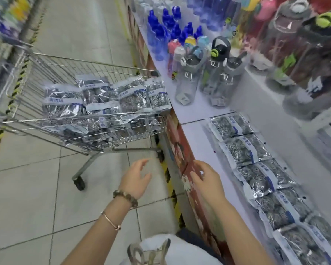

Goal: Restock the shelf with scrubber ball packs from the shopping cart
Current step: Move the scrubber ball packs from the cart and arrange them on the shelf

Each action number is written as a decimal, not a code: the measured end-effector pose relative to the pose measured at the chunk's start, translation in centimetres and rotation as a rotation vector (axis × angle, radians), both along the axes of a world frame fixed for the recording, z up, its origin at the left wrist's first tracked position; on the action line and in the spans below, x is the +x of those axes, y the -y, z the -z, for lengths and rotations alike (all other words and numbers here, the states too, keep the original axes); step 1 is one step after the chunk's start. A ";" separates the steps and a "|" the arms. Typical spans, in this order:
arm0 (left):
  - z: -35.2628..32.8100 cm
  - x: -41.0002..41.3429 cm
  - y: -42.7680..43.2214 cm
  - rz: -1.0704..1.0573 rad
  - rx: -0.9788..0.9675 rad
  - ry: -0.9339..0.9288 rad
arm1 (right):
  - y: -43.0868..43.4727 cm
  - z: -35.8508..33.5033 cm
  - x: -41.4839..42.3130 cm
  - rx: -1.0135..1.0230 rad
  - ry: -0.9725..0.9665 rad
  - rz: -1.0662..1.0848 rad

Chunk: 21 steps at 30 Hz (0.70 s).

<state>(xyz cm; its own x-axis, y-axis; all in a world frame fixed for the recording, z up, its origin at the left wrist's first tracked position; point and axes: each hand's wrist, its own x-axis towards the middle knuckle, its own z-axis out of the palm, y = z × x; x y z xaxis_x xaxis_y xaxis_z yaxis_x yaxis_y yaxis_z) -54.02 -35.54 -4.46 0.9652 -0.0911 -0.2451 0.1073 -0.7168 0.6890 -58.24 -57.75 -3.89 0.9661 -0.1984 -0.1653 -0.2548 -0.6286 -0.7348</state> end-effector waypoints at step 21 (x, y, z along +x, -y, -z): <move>-0.9 24.9 -4.3 -0.303 0.024 -0.001 | -4.2 0.6 32.7 0.147 -0.052 -0.212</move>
